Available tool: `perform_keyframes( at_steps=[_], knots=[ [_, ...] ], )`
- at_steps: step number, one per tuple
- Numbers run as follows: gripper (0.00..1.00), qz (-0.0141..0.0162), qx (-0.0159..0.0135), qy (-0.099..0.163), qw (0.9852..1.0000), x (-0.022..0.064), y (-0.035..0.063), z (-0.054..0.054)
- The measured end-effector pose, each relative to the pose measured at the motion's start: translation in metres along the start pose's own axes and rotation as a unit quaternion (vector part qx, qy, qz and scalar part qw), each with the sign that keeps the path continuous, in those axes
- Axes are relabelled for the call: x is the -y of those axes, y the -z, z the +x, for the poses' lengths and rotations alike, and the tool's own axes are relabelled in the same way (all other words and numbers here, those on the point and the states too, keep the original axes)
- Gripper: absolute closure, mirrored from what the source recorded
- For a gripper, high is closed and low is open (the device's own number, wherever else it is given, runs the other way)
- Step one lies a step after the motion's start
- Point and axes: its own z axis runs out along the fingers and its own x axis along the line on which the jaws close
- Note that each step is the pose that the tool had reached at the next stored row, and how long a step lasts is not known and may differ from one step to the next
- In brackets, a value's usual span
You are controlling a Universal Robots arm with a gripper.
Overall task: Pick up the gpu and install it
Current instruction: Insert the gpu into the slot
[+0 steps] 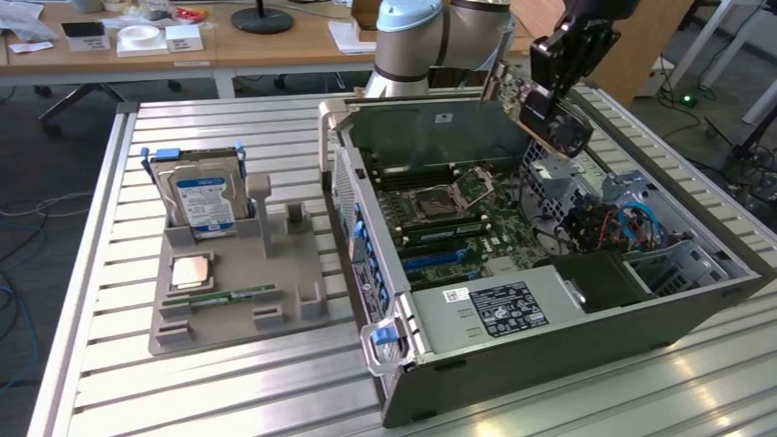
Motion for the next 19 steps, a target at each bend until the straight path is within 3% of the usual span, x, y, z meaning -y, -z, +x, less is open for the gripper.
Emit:
perform_keyframes(
  at_steps=[5,10,15,19],
  knots=[
    [0.73,-0.0011,-0.0019,0.044,0.999,0.0,-0.0004,0.0],
    [0.73,-0.0022,-0.0037,0.087,0.9962,0.0,-0.0007,0.0],
    [0.73,-0.0033,-0.0055,0.131,0.9913,0.0,-0.0012,0.0],
    [0.73,-0.0043,-0.0071,0.168,0.9858,0.0001,-0.0016,0.0]
  ],
)
